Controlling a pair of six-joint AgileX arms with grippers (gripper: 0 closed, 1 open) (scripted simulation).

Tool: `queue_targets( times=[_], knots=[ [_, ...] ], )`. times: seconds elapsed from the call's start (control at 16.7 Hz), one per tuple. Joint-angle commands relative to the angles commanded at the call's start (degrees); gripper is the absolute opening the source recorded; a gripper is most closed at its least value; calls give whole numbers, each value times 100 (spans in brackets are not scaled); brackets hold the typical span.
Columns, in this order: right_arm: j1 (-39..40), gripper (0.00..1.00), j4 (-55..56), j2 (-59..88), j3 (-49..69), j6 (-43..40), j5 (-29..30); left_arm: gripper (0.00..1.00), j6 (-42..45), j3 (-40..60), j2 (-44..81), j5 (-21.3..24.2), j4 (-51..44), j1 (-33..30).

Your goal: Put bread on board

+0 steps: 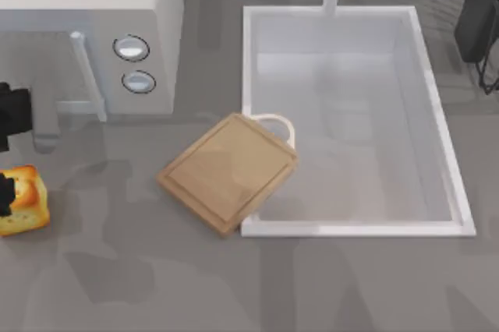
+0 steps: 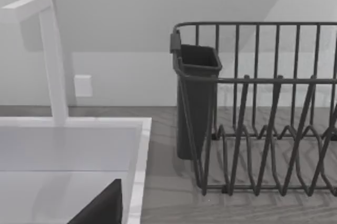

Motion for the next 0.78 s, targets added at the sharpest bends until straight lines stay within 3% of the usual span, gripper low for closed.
queue_targets(
  times=[0.78],
  knots=[
    [0,100,0,0,0,0,0,100,28,-887,672,3,1544,31]
  ],
)
